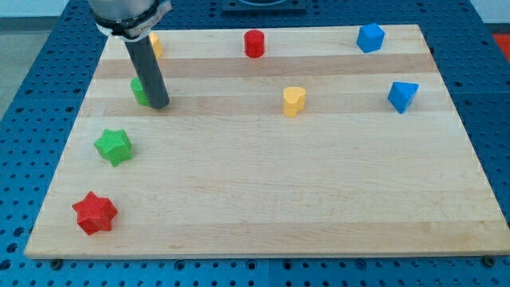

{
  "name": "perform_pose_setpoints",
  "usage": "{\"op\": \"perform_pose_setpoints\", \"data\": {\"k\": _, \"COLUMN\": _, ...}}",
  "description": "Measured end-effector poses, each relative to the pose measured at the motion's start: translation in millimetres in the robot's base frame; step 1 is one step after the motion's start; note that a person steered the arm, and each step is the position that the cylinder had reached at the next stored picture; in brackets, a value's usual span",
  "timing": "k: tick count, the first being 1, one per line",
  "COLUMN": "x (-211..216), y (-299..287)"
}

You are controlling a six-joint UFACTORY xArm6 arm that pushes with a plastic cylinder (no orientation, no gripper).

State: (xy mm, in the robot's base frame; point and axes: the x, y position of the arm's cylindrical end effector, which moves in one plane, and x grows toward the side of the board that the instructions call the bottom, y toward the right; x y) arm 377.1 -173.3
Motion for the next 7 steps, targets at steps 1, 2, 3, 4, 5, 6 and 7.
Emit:
{"op": "perform_pose_setpoints", "data": {"k": 1, "x": -4, "y": 0}}
{"op": "perform_pose_setpoints", "data": {"k": 2, "x": -8, "y": 2}}
{"op": "perform_pose_setpoints", "data": {"k": 3, "x": -17, "y": 3}}
{"op": "perform_pose_setpoints", "data": {"k": 4, "x": -28, "y": 3}}
{"op": "perform_pose_setpoints", "data": {"k": 5, "x": -31, "y": 3}}
{"op": "perform_pose_setpoints", "data": {"k": 6, "x": -32, "y": 2}}
{"op": "perform_pose_setpoints", "data": {"k": 7, "x": -58, "y": -3}}
